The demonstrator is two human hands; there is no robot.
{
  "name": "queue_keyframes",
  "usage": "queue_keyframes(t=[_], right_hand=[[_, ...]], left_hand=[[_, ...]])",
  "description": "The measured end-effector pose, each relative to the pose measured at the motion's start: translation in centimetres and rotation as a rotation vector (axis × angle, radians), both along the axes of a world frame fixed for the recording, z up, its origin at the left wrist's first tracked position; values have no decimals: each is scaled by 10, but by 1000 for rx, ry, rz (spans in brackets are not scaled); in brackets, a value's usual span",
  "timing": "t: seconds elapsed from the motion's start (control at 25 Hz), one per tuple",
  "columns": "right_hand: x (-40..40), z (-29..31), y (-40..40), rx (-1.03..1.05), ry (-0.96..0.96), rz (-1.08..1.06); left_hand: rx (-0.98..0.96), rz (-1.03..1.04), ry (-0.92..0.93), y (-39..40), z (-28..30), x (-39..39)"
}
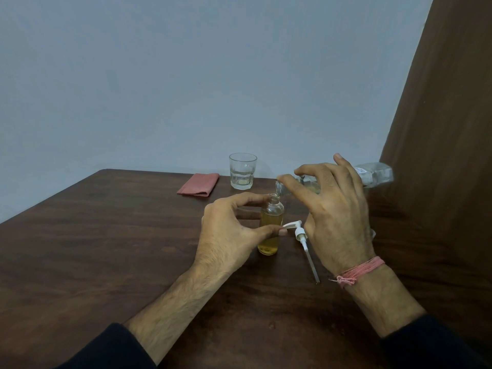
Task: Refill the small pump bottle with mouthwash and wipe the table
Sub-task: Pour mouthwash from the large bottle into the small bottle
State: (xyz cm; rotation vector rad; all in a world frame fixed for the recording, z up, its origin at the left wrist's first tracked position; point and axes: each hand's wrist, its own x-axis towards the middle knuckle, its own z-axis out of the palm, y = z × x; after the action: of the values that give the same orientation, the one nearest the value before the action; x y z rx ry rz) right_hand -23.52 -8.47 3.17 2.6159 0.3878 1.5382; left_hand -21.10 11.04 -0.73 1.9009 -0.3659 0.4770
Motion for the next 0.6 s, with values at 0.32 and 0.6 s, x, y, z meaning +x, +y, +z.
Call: queue_keyframes(t=[0.32,0.6], right_hand=[[0,1,0,-4,-4,6],[0,1,-1,-13,-17,8]], left_hand=[[-9,-7,1,1,-1,1],[-9,-12,13,0,0,1]])
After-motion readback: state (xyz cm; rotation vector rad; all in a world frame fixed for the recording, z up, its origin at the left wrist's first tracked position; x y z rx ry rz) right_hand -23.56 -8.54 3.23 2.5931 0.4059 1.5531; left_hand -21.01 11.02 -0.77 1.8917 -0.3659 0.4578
